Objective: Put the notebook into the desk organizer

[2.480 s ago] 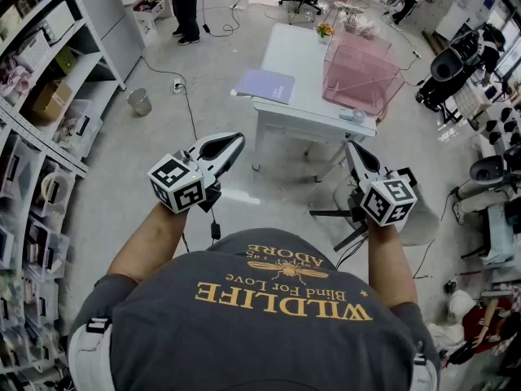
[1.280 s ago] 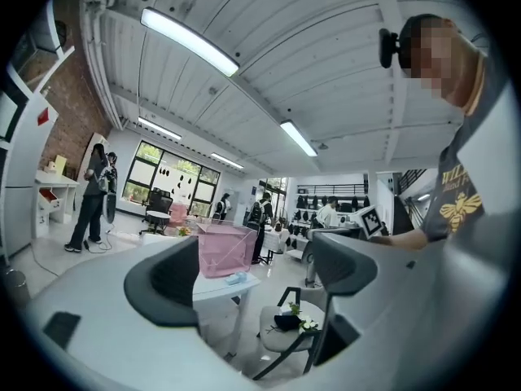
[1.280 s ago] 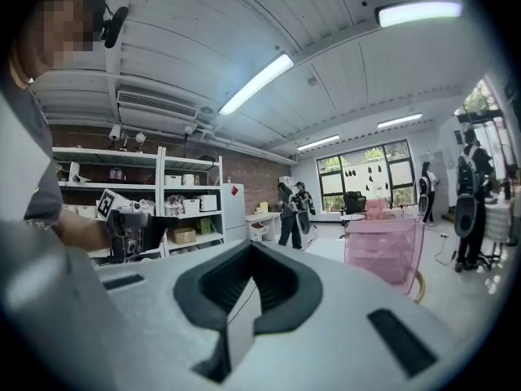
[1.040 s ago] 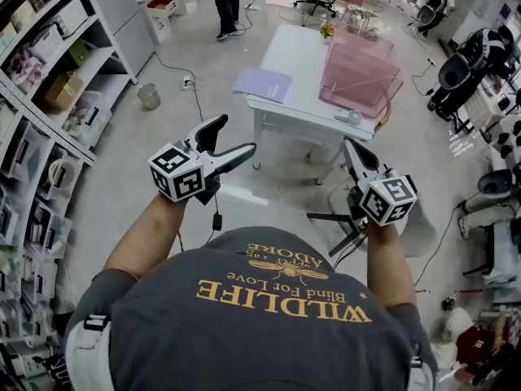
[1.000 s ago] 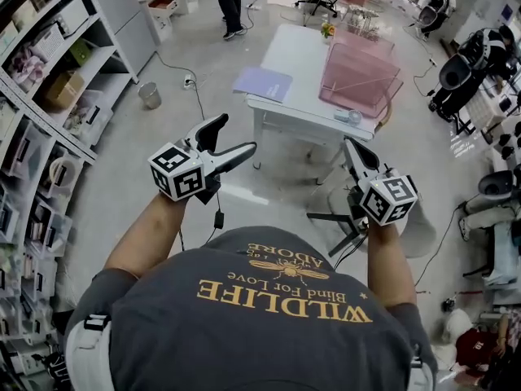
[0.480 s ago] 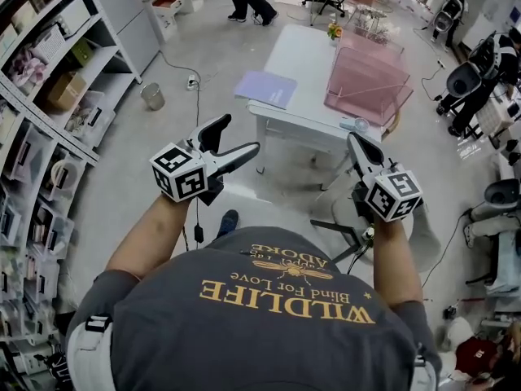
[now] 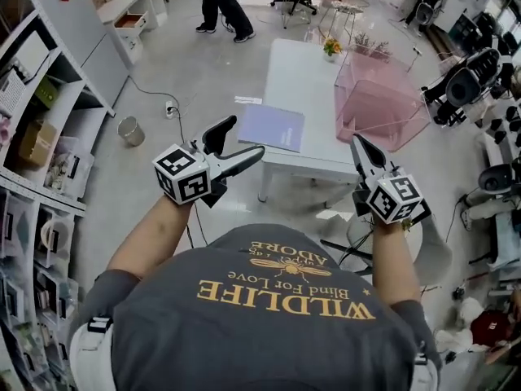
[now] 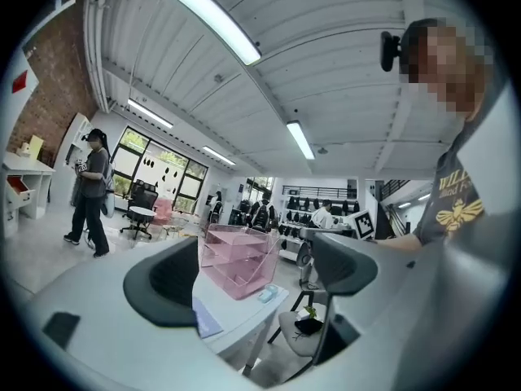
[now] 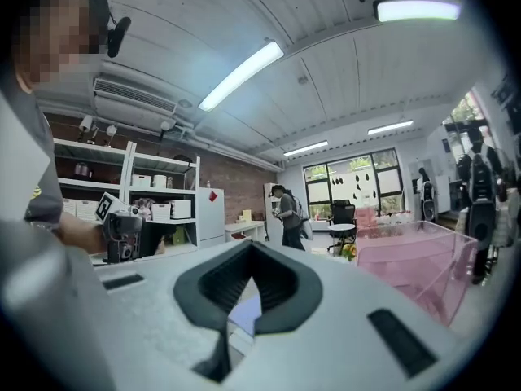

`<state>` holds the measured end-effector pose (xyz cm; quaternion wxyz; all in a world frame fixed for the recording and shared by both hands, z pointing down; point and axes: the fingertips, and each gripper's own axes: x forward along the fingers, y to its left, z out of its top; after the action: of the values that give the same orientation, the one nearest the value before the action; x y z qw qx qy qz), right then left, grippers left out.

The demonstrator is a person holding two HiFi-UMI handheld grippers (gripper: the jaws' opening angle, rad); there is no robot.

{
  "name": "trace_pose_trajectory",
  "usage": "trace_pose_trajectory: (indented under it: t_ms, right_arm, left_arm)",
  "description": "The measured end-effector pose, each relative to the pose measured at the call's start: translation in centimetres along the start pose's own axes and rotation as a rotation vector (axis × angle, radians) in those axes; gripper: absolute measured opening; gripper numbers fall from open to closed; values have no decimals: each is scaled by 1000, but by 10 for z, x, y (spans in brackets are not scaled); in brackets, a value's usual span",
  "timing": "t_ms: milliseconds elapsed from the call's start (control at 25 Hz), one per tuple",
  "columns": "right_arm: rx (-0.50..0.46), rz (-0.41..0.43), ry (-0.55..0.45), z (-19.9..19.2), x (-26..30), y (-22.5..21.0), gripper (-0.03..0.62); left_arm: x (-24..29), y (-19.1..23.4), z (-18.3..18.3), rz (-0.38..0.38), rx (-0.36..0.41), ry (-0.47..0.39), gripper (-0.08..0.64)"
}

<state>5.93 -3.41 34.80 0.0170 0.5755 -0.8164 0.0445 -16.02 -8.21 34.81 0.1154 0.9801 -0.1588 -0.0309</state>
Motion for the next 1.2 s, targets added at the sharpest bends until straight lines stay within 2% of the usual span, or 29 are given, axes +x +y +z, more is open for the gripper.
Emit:
trace_pose_trajectory:
  t_ms: [240, 560, 840, 1200]
  right_arm:
    - [2, -78, -9, 22, 89, -6, 0]
    - [-6, -96, 6, 27, 144, -42, 0]
    - [-7, -15, 2, 32, 176, -92, 0]
    - [-25, 151, 1, 33, 197, -181, 0]
  left_arm:
    - [4, 100, 34, -56, -9, 9, 431]
    - [39, 162, 38, -69, -34, 8, 431]
    - [88, 173, 32, -25, -43, 35, 431]
    - [180, 173, 19, 112, -59, 22, 431]
